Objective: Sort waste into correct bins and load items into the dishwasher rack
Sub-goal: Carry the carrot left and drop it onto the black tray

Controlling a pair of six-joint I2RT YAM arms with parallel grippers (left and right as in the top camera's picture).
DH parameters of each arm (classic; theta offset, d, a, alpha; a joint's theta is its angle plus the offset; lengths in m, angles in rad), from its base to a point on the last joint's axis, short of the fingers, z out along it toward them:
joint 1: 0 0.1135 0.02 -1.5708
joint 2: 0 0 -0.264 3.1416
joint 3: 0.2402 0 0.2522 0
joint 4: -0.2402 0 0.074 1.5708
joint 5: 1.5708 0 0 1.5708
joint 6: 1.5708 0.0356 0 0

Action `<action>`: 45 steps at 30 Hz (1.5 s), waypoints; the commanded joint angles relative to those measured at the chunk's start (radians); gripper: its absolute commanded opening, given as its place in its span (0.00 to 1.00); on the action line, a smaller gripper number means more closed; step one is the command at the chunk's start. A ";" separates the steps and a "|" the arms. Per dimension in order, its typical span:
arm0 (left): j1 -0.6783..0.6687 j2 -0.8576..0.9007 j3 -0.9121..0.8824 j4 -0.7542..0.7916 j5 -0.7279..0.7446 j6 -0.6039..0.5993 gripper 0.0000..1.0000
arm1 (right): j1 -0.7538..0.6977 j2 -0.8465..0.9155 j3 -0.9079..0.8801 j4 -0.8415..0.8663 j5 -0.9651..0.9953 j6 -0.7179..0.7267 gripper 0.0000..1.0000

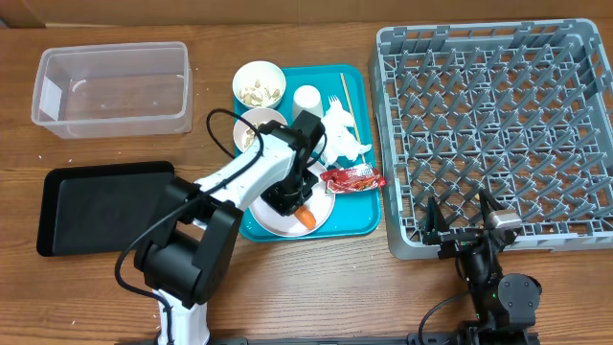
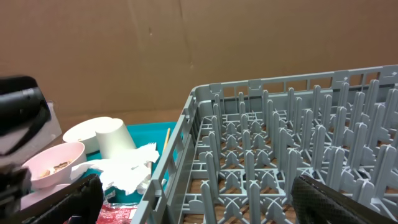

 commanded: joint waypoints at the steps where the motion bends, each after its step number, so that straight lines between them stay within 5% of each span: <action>1: 0.042 -0.063 0.141 -0.030 -0.030 0.269 0.04 | 0.004 -0.007 -0.010 0.005 0.010 0.004 1.00; 7: 0.219 -0.192 0.342 -0.203 -0.118 0.320 0.04 | 0.004 -0.007 -0.010 0.005 0.010 0.004 1.00; 13: 0.658 -0.230 0.320 -0.439 -0.177 0.296 0.05 | 0.004 -0.007 -0.010 0.005 0.010 0.004 1.00; 21: 1.008 -0.228 -0.070 -0.170 -0.116 0.288 0.06 | 0.004 -0.007 -0.010 0.005 0.010 0.004 1.00; 24: 1.080 -0.228 -0.180 -0.057 -0.117 0.294 0.24 | 0.004 -0.007 -0.010 0.005 0.010 0.004 1.00; 25: 1.100 -0.228 -0.204 -0.029 -0.117 0.305 0.45 | 0.004 -0.007 -0.010 0.005 0.010 0.004 1.00; 31: 1.115 -0.229 -0.173 -0.008 -0.082 0.433 0.75 | 0.004 -0.007 -0.010 0.005 0.010 0.004 1.00; 39: 1.046 -0.232 0.064 -0.171 0.140 0.621 0.72 | 0.004 -0.007 -0.010 0.004 0.010 0.004 1.00; 45: 0.688 -0.250 0.129 -0.154 0.140 0.827 0.73 | 0.004 -0.007 -0.010 0.005 0.010 0.005 1.00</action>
